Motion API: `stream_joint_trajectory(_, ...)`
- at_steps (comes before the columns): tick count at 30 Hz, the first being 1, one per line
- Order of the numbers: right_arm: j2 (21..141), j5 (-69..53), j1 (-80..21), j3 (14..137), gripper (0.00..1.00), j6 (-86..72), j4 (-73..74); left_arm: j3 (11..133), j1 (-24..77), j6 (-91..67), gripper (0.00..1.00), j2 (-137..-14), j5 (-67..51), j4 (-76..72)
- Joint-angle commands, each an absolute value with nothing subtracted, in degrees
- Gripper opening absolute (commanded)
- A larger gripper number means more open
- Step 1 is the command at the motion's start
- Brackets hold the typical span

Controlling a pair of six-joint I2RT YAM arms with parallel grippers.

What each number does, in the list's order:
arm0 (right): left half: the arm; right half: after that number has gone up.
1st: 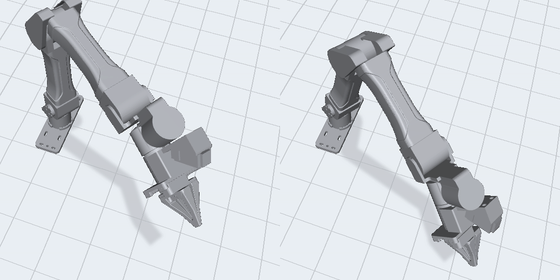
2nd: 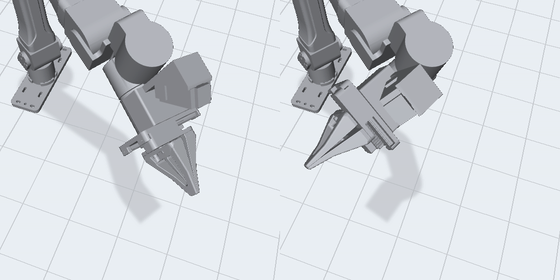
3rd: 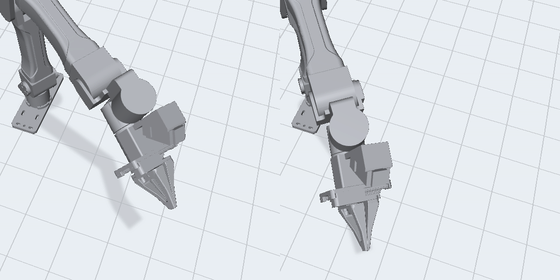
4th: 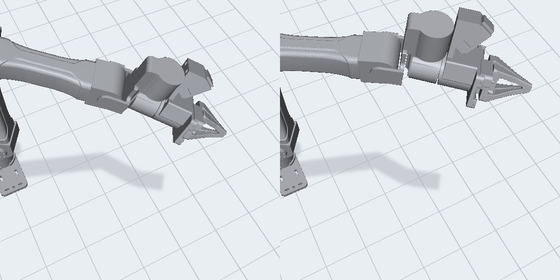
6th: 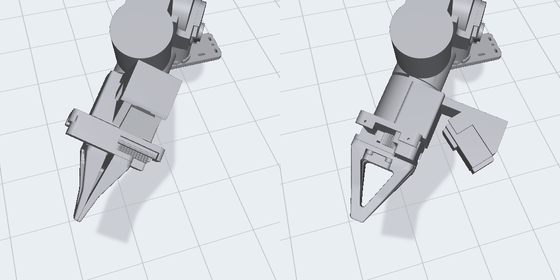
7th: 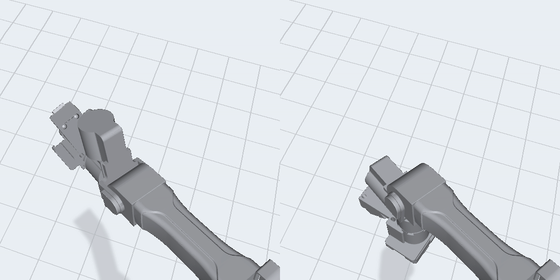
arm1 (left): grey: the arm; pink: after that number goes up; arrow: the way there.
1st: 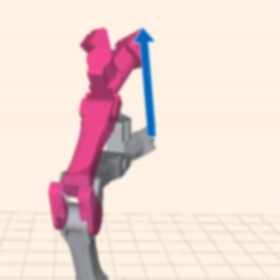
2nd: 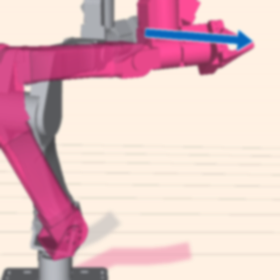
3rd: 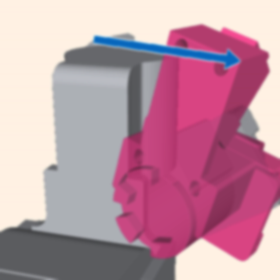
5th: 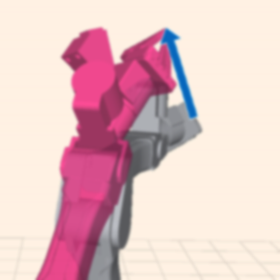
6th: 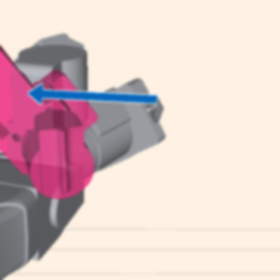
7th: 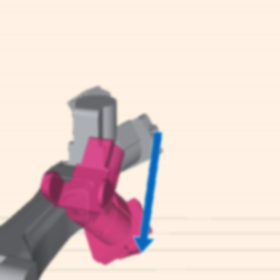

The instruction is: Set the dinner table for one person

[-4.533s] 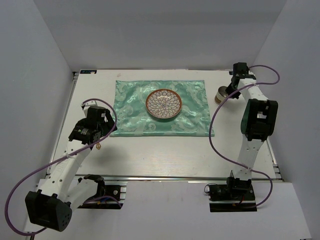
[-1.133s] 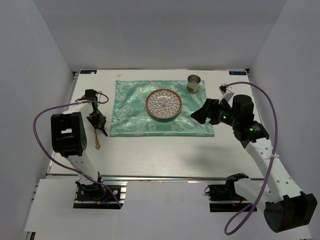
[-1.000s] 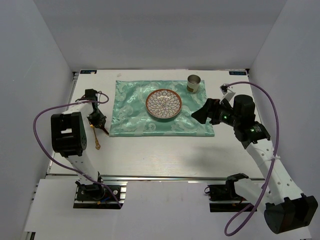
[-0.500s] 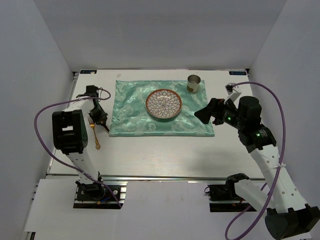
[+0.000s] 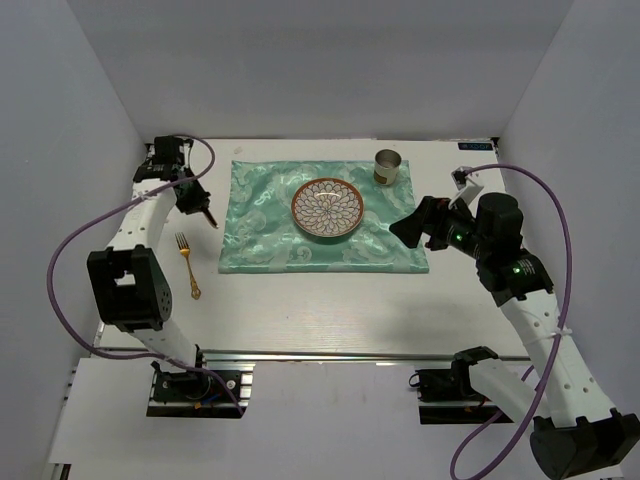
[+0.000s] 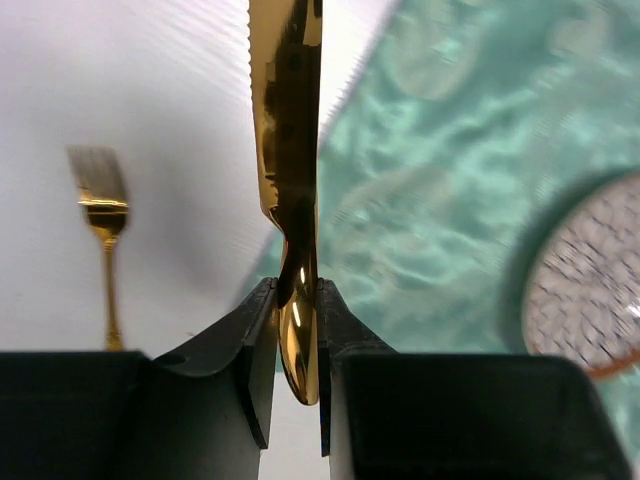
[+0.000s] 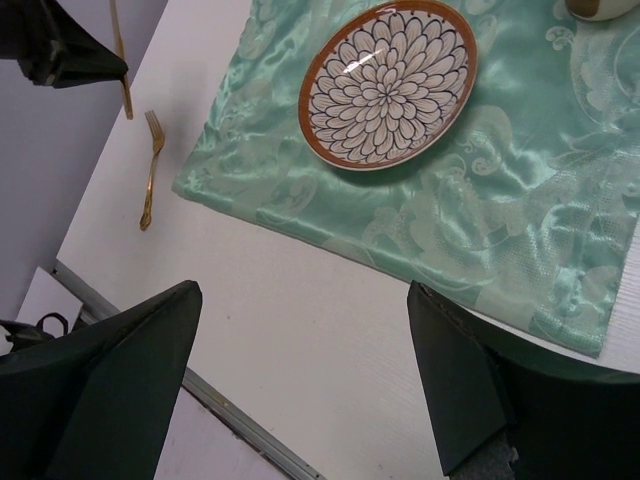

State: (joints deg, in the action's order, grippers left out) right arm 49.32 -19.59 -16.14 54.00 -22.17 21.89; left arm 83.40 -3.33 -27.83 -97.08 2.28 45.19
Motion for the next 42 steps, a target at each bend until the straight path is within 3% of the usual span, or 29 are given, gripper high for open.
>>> stream_joint_trajectory(1,47.6,-15.9,-15.9,56.5,0.89,-23.4,22.2,83.8,0.4,-27.9,0.0,-92.2,-7.8,42.6)
stream_joint_trajectory(11,44.7,-3.9,-16.0,60.7,0.89,-28.2,27.9,86.2,25.6,-41.8,0.0,-101.0,-10.8,31.9)
stream_joint_trajectory(19,42.7,3.3,-16.0,68.5,0.89,-27.9,36.3,103.1,42.4,-48.8,0.0,-117.6,-6.5,29.0)
stream_joint_trajectory(30,41.1,3.4,-15.9,71.5,0.89,-26.9,41.1,118.0,48.4,-54.1,0.0,-134.0,-4.4,26.0)
stream_joint_trajectory(42,40.6,2.8,-15.9,70.1,0.89,-25.0,41.4,121.8,48.4,-54.1,0.0,-139.9,-4.0,24.9)
